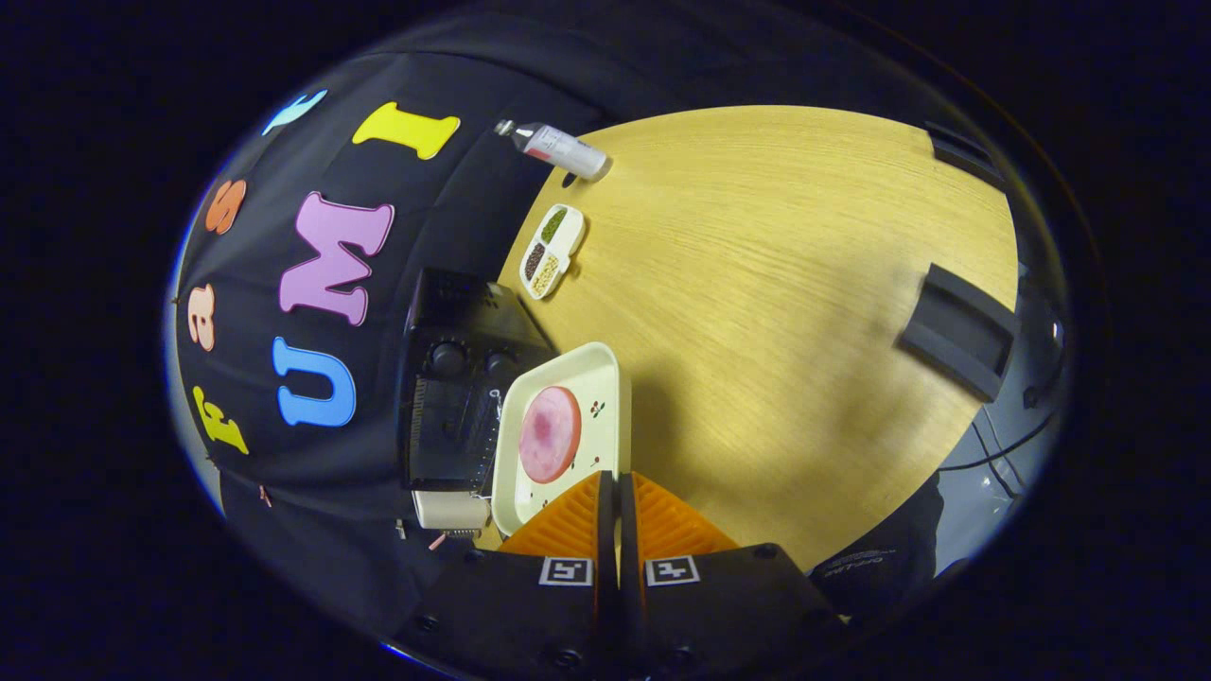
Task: Open the toaster oven, put the food inside, and close the toaster oven door.
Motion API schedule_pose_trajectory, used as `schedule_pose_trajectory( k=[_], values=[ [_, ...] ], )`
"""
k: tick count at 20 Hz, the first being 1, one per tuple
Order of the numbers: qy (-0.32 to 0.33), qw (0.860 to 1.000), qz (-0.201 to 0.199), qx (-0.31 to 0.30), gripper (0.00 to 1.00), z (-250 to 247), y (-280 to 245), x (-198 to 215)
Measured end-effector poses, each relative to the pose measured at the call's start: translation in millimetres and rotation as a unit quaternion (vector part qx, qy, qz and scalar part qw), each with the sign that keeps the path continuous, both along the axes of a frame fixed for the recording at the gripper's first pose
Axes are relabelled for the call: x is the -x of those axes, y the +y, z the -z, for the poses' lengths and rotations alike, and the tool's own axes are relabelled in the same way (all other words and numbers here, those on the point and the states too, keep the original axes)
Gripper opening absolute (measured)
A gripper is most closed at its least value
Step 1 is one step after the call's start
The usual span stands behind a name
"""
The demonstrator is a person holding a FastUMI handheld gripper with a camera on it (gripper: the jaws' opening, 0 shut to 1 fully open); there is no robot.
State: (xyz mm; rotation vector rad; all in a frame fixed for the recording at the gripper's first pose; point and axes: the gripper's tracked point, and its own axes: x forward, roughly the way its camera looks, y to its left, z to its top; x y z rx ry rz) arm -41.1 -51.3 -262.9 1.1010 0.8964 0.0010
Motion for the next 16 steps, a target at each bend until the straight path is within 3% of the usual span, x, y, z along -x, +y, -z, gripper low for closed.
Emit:
schedule_pose_trajectory(
  k=[10, 16],
  values=[
    [-0.048, 0.997, -0.053, -0.031, 0.06, -28.6, 114.9, -51.9],
    [-0.057, 0.996, -0.056, -0.041, 0.06, -20.0, 173.1, -96.0]
  ],
)
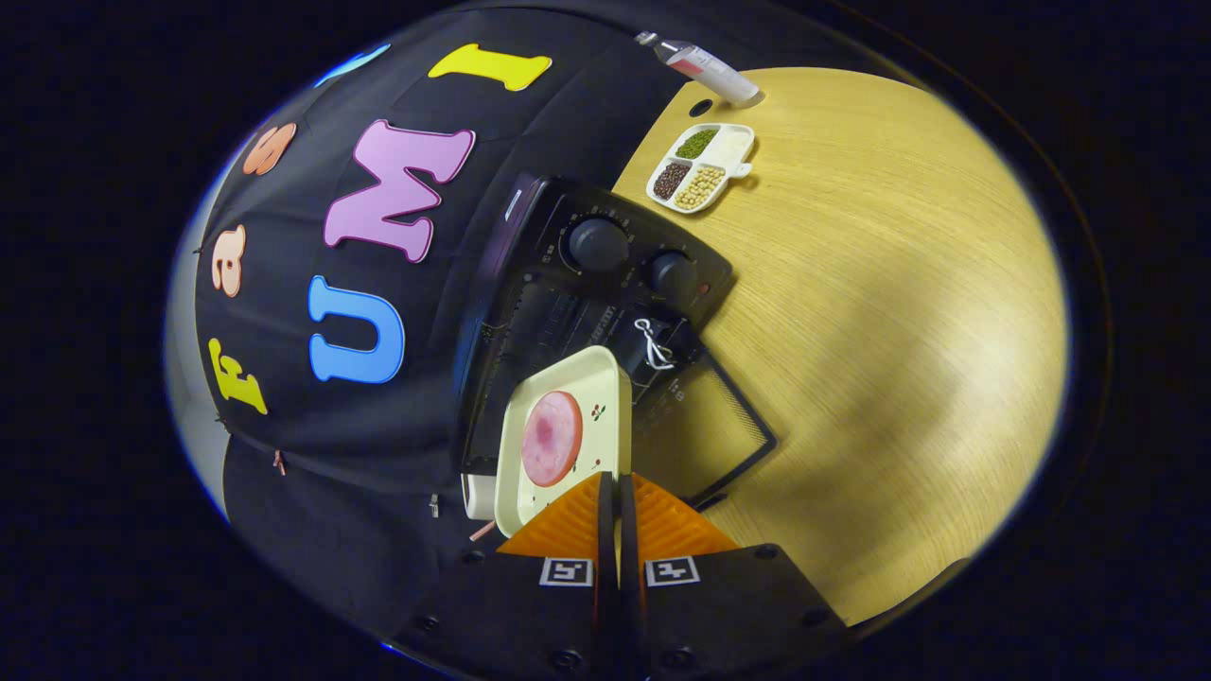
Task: Open the toaster oven, put the food inside, and close the toaster oven door.
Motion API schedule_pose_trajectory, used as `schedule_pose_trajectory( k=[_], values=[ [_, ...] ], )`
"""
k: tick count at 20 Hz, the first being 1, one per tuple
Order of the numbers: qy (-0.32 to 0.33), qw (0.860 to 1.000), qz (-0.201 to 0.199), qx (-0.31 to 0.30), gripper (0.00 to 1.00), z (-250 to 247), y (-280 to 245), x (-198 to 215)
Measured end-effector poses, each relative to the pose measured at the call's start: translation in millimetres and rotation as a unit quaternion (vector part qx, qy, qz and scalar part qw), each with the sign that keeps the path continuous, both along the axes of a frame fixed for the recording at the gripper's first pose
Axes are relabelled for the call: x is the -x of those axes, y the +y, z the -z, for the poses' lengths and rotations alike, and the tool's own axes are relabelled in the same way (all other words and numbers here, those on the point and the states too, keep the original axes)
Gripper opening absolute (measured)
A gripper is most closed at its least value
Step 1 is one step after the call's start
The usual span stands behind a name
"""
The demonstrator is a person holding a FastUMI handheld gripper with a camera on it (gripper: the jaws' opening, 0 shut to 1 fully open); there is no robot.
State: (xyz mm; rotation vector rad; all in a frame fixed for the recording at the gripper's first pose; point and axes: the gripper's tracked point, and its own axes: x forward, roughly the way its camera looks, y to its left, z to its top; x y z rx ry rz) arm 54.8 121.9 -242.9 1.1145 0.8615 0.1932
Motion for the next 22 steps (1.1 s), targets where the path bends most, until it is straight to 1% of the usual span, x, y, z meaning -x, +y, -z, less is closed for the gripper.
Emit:
schedule_pose_trajectory(
  k=[5, 10, 13, 15, 17, 19, 20, 21, 22],
  values=[
    [0.001, 0.999, 0.047, -0.022, 0.06, 12.6, 28.1, -54.1],
    [-0.012, 0.997, 0.082, -0.012, 0.06, 19.8, 32.5, -93.8],
    [-0.007, 0.995, 0.098, -0.008, 0.06, 24.5, 37.6, -105.1],
    [0.002, 0.995, 0.097, -0.001, 0.06, 27.9, 44.9, -108.4],
    [-0.014, 0.995, 0.099, 0.006, 0.06, 22.5, 46.7, -108.9],
    [-0.028, 0.994, 0.103, 0.015, 0.14, 19.0, 47.7, -111.4],
    [-0.030, 0.994, 0.103, 0.019, 0.13, 18.4, 46.7, -111.4],
    [-0.030, 0.995, 0.099, 0.018, 0.18, 17.1, 46.7, -109.0],
    [-0.028, 0.995, 0.091, 0.018, 0.39, 16.5, 49.3, -105.1]
  ],
)
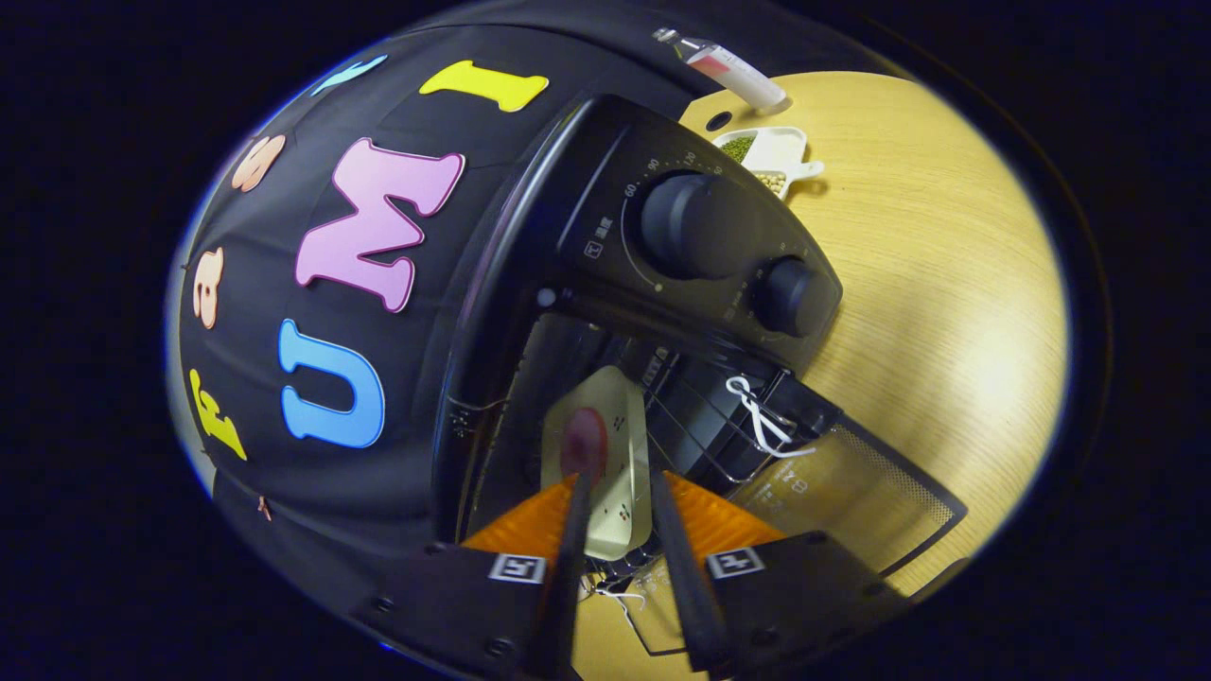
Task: Open the toaster oven, put the food inside, and close the toaster oven door.
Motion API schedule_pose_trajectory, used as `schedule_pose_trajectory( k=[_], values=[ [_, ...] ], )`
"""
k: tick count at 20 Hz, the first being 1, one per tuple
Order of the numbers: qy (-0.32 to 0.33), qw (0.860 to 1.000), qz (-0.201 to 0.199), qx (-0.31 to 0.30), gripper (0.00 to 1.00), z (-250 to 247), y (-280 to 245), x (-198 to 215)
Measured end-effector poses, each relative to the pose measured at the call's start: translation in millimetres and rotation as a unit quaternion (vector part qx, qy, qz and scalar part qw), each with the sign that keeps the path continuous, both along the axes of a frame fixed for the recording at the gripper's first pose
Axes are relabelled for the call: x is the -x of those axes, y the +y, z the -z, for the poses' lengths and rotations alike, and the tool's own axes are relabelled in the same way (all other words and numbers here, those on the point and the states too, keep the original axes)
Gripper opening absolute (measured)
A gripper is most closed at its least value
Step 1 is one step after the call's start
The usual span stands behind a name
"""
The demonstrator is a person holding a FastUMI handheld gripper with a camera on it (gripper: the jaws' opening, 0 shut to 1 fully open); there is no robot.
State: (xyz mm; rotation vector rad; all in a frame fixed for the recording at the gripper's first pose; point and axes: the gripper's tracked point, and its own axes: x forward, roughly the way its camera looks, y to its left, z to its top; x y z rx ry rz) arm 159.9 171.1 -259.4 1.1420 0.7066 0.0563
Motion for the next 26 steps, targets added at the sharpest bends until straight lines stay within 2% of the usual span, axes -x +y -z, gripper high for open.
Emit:
schedule_pose_trajectory(
  k=[2, 4, 8, 10, 14, 16, 19, 23, 24, 26],
  values=[
    [0.003, 1.000, -0.014, 0.013, 0.79, -0.6, 1.6, 12.9],
    [0.005, 0.999, -0.030, 0.029, 0.98, -3.7, 0.9, 27.0],
    [0.004, 0.997, -0.071, 0.044, 0.99, -27.8, 0.4, 64.2],
    [-0.004, 0.991, -0.110, 0.074, 0.99, -34.2, 2.1, 85.9],
    [-0.028, 0.966, -0.203, 0.160, 0.99, -32.1, 7.1, 129.8],
    [-0.022, 0.939, -0.254, 0.230, 0.99, -13.7, -0.8, 154.4],
    [-0.047, 0.894, -0.313, 0.318, 0.99, 4.5, -6.8, 181.2],
    [-0.051, 0.831, -0.356, 0.424, 0.99, 41.8, -24.2, 191.3],
    [-0.054, 0.821, -0.359, 0.441, 0.99, 47.3, -26.0, 189.9],
    [-0.051, 0.809, -0.359, 0.462, 0.99, 54.6, -30.0, 188.1]
  ],
)
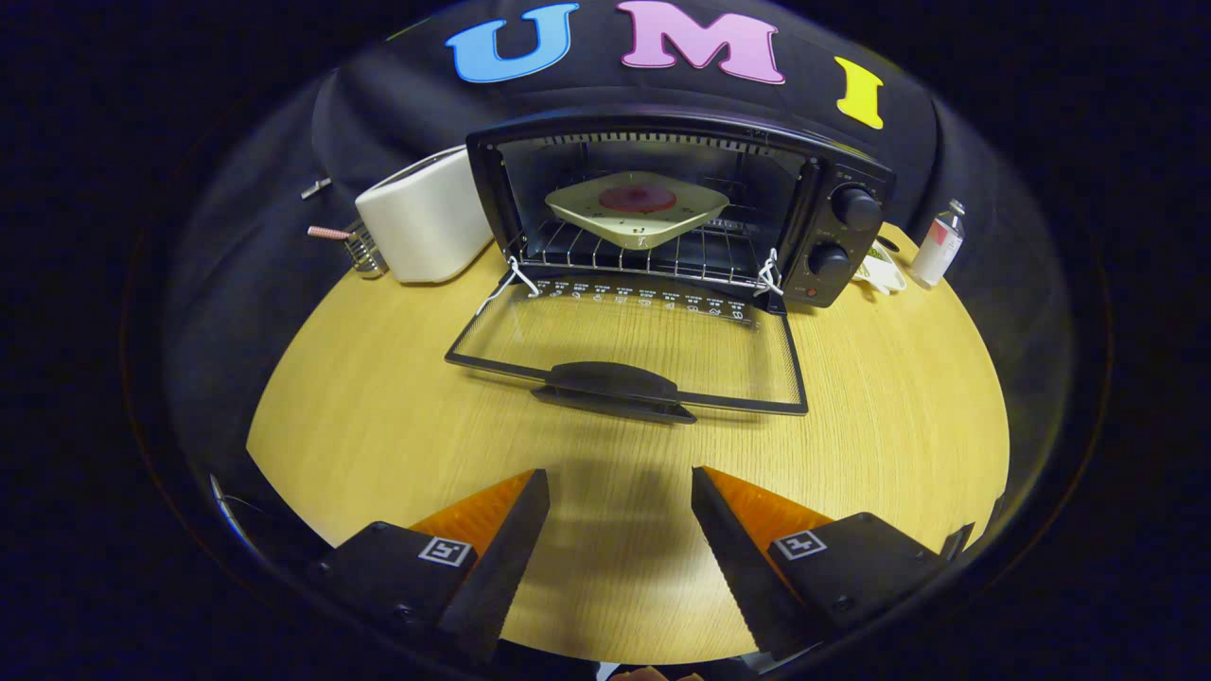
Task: Open the toaster oven, put the food inside, and close the toaster oven door.
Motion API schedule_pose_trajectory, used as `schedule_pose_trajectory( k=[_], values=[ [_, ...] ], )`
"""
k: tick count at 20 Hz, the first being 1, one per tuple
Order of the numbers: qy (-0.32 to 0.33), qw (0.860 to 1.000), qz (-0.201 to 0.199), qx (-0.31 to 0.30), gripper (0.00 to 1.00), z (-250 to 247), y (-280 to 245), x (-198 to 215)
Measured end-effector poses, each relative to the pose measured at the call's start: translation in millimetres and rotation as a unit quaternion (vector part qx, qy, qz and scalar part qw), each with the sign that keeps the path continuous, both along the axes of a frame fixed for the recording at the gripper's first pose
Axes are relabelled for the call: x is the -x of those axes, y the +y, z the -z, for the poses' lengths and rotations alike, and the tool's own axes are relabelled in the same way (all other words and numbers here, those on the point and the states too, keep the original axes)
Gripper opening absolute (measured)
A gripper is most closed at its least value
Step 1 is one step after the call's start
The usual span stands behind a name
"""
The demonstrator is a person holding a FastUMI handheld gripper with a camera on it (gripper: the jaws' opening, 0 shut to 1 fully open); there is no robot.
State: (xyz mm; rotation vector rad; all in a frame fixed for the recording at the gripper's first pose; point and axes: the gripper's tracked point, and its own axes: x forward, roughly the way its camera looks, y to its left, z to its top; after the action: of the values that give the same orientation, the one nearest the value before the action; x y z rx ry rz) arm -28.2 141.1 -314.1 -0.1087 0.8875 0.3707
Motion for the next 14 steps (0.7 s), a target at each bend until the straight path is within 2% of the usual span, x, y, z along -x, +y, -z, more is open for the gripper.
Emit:
schedule_pose_trajectory(
  k=[8, 11, 14],
  values=[
    [-0.015, 0.998, 0.043, 0.039, 0.98, 28.6, 8.7, -35.6],
    [-0.005, 0.995, 0.093, 0.028, 0.98, 28.8, 10.6, -45.8],
    [-0.014, 0.995, 0.096, 0.035, 0.99, 21.0, 10.4, -45.7]
  ],
)
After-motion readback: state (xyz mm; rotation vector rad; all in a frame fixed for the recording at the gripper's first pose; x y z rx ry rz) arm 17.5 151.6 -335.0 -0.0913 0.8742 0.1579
